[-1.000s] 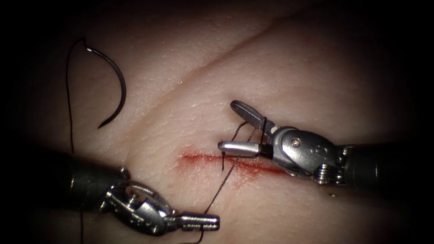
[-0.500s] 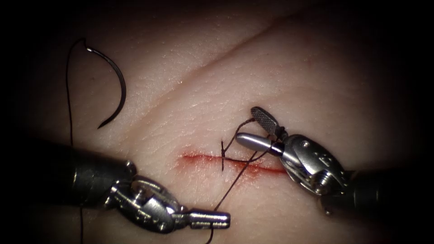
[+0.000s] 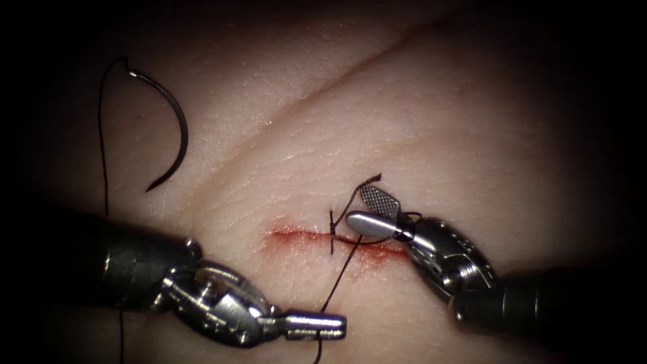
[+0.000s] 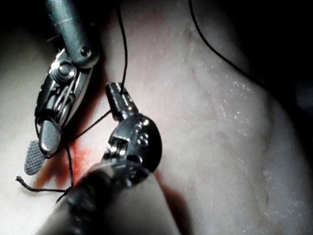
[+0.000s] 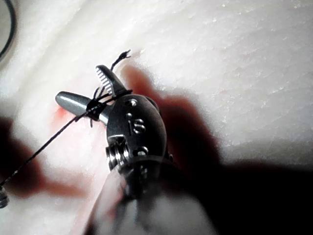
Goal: Wound Closure
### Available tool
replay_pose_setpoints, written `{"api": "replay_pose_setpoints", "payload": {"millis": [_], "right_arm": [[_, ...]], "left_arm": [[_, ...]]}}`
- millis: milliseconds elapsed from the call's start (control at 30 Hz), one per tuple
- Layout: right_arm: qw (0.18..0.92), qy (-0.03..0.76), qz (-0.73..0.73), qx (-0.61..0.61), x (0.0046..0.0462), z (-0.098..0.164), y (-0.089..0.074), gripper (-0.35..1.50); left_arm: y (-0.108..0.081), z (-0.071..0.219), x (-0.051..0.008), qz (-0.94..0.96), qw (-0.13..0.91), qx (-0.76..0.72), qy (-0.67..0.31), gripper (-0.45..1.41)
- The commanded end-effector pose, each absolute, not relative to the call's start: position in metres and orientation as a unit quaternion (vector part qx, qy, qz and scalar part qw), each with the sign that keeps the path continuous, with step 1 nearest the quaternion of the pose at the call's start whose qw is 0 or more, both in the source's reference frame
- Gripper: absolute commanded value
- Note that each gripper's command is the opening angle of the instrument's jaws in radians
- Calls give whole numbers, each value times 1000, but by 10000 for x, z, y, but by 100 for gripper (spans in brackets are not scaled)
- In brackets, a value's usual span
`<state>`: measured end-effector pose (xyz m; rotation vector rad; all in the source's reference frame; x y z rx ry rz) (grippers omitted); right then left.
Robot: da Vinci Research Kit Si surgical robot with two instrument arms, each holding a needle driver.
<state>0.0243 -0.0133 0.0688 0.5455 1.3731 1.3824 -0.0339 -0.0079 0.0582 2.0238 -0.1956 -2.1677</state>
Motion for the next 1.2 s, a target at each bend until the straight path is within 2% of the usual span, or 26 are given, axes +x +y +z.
{"api": "replay_pose_setpoints", "payload": {"millis": [33,233,300,500,1033,1200], "right_arm": [[527,573,584,230,249,696,-139,94],[512,558,608,236,248,711,-143,99],[504,549,621,243,247,718,-142,108],[497,532,636,256,245,725,-141,118],[488,528,645,257,259,736,-125,116],[487,527,649,255,263,735,-119,106]], "left_arm": [[-83,587,-344,-727,84,679,-65,-45],[-82,587,-345,-727,85,678,-64,-45],[-82,587,-347,-729,86,676,-63,-45],[-83,585,-350,-730,86,675,-63,-45],[-85,581,-349,-731,87,675,-62,-45],[-88,581,-347,-730,89,675,-62,-45]]}}
